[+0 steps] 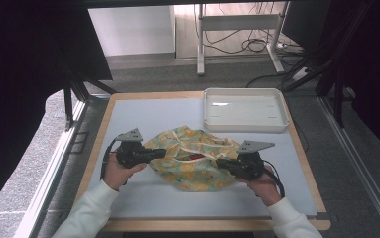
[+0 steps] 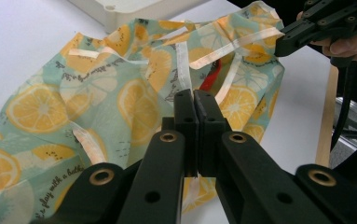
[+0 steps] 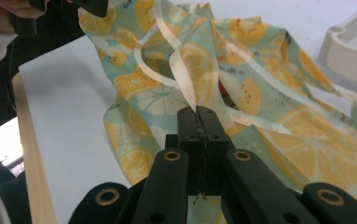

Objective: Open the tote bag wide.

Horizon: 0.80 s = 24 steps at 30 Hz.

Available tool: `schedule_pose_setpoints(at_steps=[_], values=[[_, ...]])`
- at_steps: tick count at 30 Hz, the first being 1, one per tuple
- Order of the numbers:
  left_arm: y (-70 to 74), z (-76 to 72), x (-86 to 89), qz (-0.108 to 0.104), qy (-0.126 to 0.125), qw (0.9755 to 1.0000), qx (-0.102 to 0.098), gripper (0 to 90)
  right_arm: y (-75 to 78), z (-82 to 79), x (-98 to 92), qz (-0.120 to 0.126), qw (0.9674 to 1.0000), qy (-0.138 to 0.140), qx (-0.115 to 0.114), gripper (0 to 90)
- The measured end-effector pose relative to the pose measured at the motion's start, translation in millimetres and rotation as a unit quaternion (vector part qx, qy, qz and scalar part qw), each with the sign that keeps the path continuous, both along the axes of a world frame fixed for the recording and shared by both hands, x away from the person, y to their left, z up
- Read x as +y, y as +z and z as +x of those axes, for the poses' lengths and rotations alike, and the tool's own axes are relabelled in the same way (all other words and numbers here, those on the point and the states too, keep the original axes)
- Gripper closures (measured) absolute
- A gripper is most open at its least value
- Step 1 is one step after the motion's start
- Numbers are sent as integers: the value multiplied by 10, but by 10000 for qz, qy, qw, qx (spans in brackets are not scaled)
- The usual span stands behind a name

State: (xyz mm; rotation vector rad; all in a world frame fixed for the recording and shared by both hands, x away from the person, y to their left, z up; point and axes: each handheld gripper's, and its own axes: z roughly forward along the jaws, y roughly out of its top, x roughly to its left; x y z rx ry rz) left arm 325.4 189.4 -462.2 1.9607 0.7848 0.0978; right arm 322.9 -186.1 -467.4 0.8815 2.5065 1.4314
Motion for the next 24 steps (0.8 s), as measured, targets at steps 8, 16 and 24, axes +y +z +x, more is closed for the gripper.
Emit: schedule_pose_setpoints(at_steps=[8, 16, 24], values=[[-90, -67, 43, 47, -43, 9999, 90, 899, -99, -41, -55, -57, 9997, 42, 212, 885], [-227, -121, 47, 198, -96, 9995, 239, 899, -252, -68, -77, -253, 9985, 109, 475, 885], [-355, -135, 40, 298, -146, 9986, 421, 899, -381, -61, -103, -429, 9957, 128, 809, 884]])
